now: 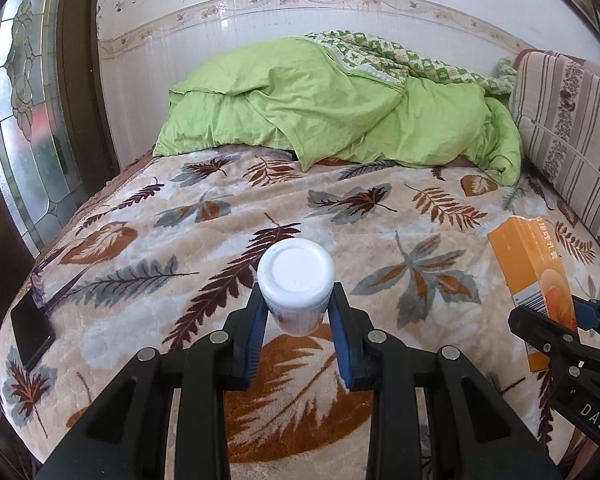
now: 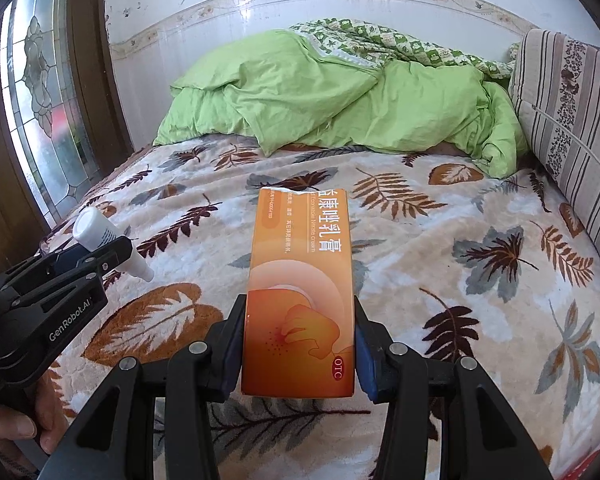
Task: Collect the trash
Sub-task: 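Carry the box and bottle in both tools toward the red basket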
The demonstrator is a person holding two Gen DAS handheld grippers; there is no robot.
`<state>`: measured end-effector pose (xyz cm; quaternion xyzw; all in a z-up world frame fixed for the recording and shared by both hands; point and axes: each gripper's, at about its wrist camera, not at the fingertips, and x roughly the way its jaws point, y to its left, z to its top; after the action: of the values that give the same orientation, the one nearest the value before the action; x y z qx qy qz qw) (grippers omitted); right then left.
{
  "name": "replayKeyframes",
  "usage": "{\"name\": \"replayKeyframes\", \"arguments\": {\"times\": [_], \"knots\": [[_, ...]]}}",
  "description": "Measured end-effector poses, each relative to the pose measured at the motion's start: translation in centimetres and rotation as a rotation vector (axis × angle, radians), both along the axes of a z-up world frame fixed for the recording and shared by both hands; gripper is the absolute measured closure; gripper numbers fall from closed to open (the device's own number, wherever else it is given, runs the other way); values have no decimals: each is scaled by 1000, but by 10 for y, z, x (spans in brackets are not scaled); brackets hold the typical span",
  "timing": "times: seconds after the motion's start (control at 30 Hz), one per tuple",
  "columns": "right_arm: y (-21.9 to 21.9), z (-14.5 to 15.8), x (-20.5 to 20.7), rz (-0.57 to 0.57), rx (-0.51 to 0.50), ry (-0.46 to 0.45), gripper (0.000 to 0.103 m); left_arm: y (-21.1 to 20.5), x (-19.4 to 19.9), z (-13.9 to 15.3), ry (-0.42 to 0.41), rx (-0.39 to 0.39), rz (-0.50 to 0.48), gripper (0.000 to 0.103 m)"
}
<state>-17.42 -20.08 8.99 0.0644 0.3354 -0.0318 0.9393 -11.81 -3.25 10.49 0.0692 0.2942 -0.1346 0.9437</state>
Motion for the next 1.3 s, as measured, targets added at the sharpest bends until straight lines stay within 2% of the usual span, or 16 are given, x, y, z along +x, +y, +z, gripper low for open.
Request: {"name": "replayKeyframes", "arguments": {"times": [1.3], "knots": [[-3, 2, -2, -5, 13, -3, 53, -6, -3, 1, -2, 2, -5, 74]]}}
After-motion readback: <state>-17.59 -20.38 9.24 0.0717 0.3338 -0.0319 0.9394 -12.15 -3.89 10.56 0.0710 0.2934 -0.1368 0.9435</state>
